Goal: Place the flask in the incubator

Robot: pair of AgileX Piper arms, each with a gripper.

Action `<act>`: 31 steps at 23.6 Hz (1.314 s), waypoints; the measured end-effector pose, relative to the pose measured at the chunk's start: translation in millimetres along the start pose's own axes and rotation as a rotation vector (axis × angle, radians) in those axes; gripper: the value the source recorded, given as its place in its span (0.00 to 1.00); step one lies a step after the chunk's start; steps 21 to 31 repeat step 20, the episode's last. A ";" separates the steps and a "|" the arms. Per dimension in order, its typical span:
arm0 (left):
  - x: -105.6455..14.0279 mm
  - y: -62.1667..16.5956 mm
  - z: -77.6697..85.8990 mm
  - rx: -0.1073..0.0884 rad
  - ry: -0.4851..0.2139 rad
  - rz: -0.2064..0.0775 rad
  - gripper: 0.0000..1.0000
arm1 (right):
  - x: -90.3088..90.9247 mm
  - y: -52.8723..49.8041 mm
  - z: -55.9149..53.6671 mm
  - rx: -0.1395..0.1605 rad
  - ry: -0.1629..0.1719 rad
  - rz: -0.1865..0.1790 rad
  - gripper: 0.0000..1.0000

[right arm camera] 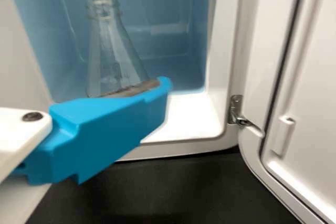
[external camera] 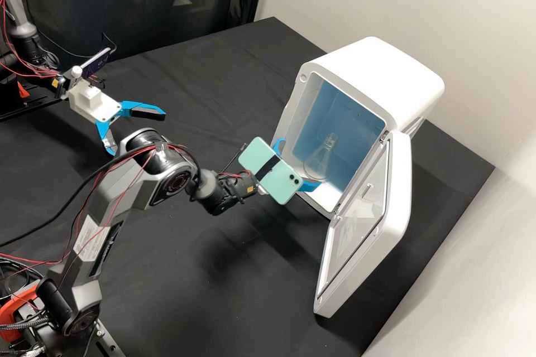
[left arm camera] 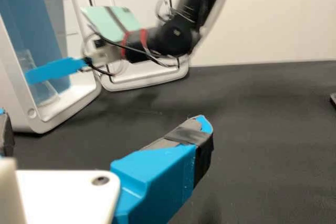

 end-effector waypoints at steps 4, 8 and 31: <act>-3.0 2.3 -0.9 -0.025 0.029 0.016 1.00 | -45.6 5.5 3.1 -0.014 0.068 0.073 1.00; -4.6 -0.1 3.5 -0.029 0.016 0.006 1.00 | -77.4 9.6 8.6 -0.032 0.092 0.091 1.00; -4.5 -0.3 5.1 -0.028 0.009 0.004 1.00 | -137.3 28.5 27.9 0.147 0.045 0.078 1.00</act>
